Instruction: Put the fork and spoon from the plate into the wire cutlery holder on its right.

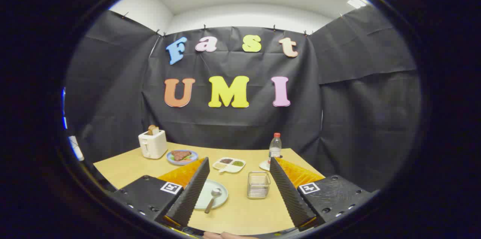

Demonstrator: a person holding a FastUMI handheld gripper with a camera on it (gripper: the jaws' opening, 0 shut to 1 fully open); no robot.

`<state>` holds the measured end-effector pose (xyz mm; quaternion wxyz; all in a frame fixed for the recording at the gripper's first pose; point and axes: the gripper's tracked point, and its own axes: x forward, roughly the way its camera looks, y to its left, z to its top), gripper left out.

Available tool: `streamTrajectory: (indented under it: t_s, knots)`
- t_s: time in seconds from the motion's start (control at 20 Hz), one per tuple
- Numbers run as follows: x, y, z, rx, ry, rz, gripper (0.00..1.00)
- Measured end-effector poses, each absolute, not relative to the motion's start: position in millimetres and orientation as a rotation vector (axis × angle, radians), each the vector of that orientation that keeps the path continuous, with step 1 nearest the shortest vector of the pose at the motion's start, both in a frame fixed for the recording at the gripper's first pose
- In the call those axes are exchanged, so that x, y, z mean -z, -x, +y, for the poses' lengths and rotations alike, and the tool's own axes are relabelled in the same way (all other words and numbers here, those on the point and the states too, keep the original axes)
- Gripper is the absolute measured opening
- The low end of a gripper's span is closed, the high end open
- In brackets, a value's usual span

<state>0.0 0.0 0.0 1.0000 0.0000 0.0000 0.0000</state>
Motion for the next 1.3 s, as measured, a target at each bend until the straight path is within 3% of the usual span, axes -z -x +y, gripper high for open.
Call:
streamTrajectory:
  t_s: [0.8, 1.3]
  knots:
    - [-2, -49, 10, -0.026, -0.009, 0.045, 0.96]
    - [62, -116, 45, -0.092, -0.001, 0.287, 0.96]
